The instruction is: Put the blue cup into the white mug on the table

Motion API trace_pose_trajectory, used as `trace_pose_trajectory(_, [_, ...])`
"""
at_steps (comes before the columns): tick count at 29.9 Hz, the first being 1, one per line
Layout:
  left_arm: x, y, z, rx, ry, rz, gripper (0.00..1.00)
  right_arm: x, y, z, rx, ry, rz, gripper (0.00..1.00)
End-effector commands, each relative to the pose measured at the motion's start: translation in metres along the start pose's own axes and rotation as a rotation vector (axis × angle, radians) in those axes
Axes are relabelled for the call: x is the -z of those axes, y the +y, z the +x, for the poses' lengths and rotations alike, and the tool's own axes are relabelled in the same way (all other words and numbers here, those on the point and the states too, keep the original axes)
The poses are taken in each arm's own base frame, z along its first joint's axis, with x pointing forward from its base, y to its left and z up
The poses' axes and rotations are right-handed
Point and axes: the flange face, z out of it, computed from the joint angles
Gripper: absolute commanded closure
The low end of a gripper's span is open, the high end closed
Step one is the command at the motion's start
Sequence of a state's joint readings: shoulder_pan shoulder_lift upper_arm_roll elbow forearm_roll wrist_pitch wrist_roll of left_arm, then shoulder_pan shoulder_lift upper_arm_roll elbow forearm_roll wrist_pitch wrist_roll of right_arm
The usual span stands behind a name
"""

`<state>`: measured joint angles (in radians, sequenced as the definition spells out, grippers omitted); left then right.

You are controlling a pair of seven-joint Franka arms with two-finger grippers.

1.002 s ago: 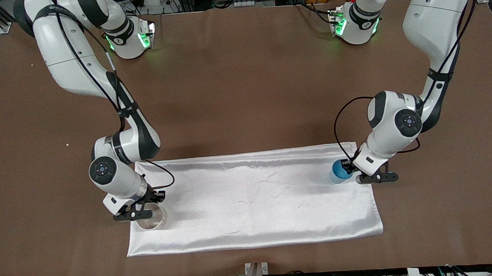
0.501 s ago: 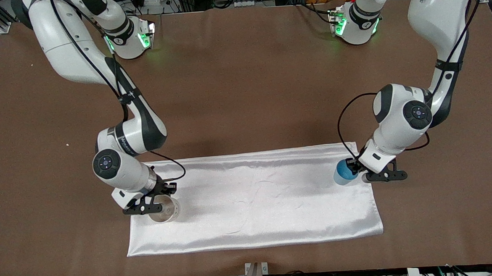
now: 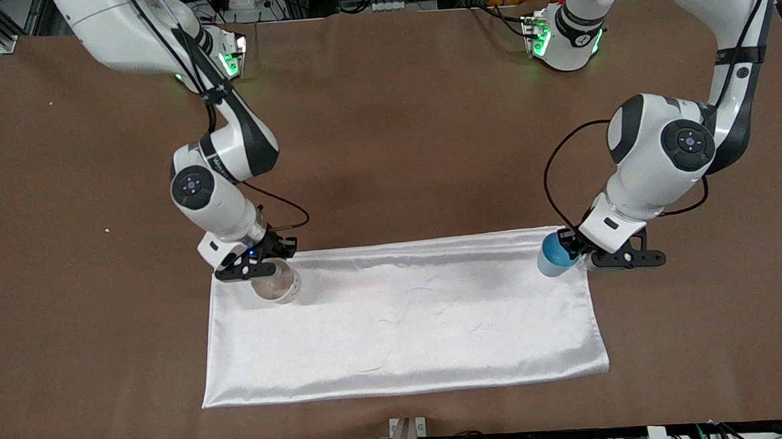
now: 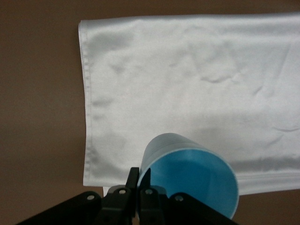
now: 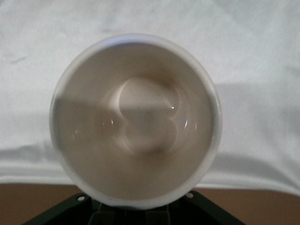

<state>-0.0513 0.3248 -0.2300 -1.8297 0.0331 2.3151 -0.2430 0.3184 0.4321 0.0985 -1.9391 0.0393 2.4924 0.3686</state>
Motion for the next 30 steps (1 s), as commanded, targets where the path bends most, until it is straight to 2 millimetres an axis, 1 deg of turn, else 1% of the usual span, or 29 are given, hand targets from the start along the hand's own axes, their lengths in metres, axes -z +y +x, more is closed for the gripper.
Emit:
trace_pose_trajectory(1, [0.018,0.015,-0.013,-0.013,-0.029,0.023,1.0,0.014,-0.029,-0.069,-0.032,0.003,0.004,1.0])
trace_pose_trajectory(3, [0.022,0.02,-0.017,-0.018,-0.045,0.026,1.0,0.012,-0.047,-0.082,-0.045,-0.004,0.006,1.0])
trace_pose_trajectory(7, [0.026,0.023,-0.023,-0.027,-0.077,0.037,1.0,0.012,-0.087,-0.106,-0.069,-0.003,0.018,1.0])
trace_pose_trajectory(9, [0.028,0.024,-0.025,-0.028,-0.091,0.042,1.0,0.012,-0.1,-0.114,-0.08,0.006,0.029,1.0])
trace_pose_trajectory(13, [0.032,0.035,-0.031,-0.039,-0.111,0.043,1.0,0.011,-0.129,-0.138,-0.087,0.003,0.039,1.0])
trace_pose_trajectory(15, [0.031,0.035,-0.033,-0.037,-0.119,0.047,1.0,0.01,-0.138,-0.146,-0.101,0.0,0.042,1.0])
trace_pose_trajectory(16, [0.031,0.038,-0.034,-0.043,-0.122,0.047,1.0,0.009,-0.141,-0.15,-0.105,-0.002,0.042,1.0])
trace_pose_trajectory(19, [0.029,0.046,-0.036,-0.047,-0.128,0.041,1.0,0.004,-0.155,-0.168,-0.107,0.008,0.059,1.0])
trace_pose_trajectory(21, [0.026,0.048,-0.037,-0.043,-0.132,0.043,1.0,-0.001,-0.16,-0.18,-0.115,0.019,0.074,1.0])
trace_pose_trajectory(27, [0.019,0.078,-0.045,-0.046,-0.141,0.038,1.0,-0.009,-0.177,-0.208,-0.095,0.011,0.08,1.0])
trace_pose_trajectory(30, [0.018,0.089,-0.045,-0.033,-0.138,0.033,1.0,-0.014,-0.182,-0.215,-0.086,0.002,0.075,1.0])
